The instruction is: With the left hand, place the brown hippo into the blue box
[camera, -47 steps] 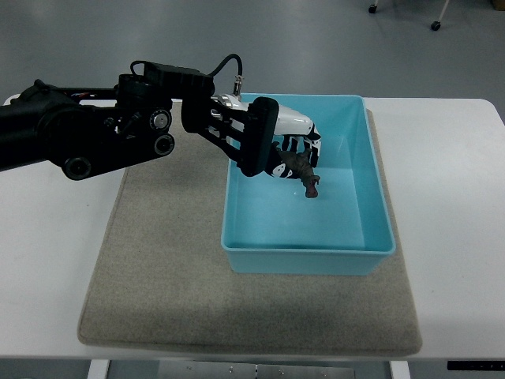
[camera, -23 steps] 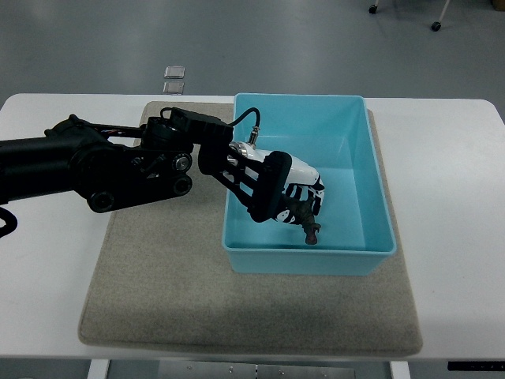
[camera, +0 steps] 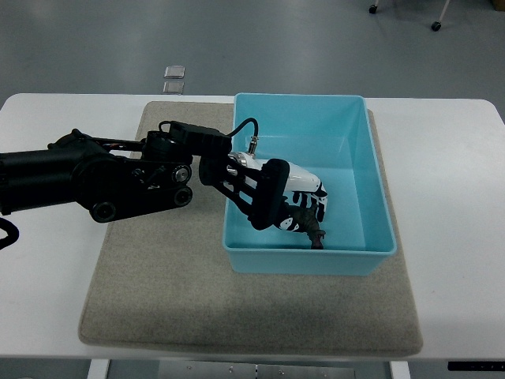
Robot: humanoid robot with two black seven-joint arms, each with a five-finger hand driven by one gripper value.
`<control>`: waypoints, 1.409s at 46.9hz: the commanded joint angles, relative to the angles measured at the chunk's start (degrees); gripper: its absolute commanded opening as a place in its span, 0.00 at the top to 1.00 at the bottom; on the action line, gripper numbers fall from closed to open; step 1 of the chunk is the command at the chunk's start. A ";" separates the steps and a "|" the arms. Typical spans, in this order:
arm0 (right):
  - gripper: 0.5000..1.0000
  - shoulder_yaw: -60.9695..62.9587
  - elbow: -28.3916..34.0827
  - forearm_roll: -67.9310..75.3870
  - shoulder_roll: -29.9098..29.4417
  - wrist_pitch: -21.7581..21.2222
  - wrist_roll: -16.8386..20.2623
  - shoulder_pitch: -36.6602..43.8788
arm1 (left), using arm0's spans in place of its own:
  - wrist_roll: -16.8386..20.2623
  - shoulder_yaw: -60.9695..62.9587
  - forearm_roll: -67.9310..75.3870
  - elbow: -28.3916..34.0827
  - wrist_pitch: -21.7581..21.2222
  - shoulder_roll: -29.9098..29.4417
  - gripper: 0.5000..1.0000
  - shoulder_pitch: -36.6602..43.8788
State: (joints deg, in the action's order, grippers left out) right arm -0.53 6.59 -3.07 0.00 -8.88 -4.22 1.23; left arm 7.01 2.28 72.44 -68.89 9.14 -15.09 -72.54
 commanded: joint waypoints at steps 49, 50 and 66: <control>0.13 0.00 0.00 0.00 0.00 0.00 0.00 0.00 | 0.64 -17.31 -41.15 10.71 -27.58 -2.67 0.01 2.67; 0.13 0.00 0.00 0.00 0.00 0.00 0.00 0.00 | 0.99 -17.39 -41.41 11.15 -28.46 -2.67 0.01 2.84; 0.13 0.00 0.00 0.00 0.00 0.00 0.00 0.00 | 5.74 -23.89 -41.85 21.96 -30.93 -2.32 0.01 4.25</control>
State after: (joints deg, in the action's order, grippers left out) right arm -0.53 6.59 -3.07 0.00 -8.88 -4.22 1.23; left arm 12.74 -19.14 30.67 -48.49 -21.93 -17.49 -68.83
